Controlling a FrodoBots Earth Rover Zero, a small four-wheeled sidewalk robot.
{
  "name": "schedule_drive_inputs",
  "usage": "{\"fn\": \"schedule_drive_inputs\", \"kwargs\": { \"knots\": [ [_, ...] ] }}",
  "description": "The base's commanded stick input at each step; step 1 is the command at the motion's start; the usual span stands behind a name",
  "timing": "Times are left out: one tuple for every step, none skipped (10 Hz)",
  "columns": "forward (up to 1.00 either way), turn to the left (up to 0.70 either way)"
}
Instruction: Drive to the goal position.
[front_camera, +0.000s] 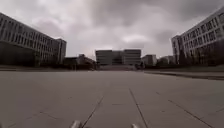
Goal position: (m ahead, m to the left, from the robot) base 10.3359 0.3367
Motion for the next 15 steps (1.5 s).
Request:
{"fn": "schedule_drive_inputs", "kwargs": {
  "knots": [
    [1.00, 0.00],
    [1.00, 0.00],
    [1.00, 0.00],
    [1.00, 0.00],
    [1.00, 0.00],
    [1.00, 0.00],
    [1.00, 0.00],
    [1.00, 0.00],
    [1.00, 0.00],
    [1.00, 0.00],
    [1.00, 0.00],
    [1.00, 0.00],
    [1.00, 0.00],
    [1.00, 0.00],
    [1.00, 0.00]
  ]
}}
